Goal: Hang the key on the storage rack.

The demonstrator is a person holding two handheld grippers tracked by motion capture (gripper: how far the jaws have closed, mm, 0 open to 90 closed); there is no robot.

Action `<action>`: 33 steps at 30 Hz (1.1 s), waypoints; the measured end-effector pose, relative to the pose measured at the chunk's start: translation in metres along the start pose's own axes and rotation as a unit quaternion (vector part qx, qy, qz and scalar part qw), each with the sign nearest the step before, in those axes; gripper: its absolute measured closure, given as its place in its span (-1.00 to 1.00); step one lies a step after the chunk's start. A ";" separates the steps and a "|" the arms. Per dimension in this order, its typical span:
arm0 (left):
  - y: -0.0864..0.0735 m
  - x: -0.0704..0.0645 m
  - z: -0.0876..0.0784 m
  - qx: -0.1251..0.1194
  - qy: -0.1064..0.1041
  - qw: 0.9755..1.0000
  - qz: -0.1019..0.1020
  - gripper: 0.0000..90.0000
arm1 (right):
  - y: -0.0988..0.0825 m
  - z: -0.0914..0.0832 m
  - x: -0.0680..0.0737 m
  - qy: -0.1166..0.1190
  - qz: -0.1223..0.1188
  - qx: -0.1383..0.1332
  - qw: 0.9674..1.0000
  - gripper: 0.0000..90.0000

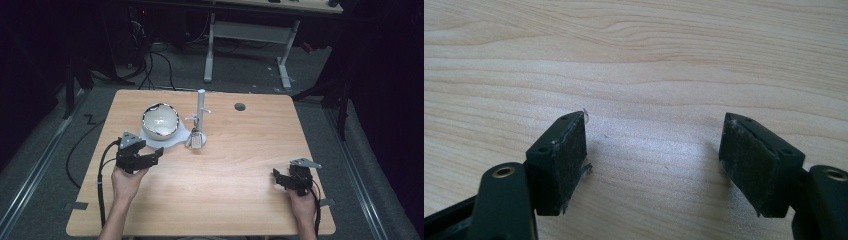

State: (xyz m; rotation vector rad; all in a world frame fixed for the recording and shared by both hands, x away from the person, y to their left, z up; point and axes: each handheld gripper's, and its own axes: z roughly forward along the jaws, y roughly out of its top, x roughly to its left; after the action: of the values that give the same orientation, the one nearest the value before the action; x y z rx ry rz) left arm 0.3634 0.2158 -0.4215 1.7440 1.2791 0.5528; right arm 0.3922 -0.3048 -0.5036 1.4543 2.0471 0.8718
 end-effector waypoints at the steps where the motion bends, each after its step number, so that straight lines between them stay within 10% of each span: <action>1: 0.000 0.000 0.000 0.000 0.000 1.000 0.000 -0.39 | 0.000 0.000 0.000 0.000 0.000 0.000 1.000 -0.39; 33: -0.036 0.014 -0.021 -0.004 0.023 0.999 -0.036 -0.47 | 0.000 0.000 0.000 0.000 0.000 0.000 1.000 -0.39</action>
State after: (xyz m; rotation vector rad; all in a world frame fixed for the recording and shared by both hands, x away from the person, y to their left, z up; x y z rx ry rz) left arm 0.3340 0.2399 -0.4430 1.6799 1.3637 0.5586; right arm 0.3921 -0.3047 -0.5036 1.4532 2.0474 0.8716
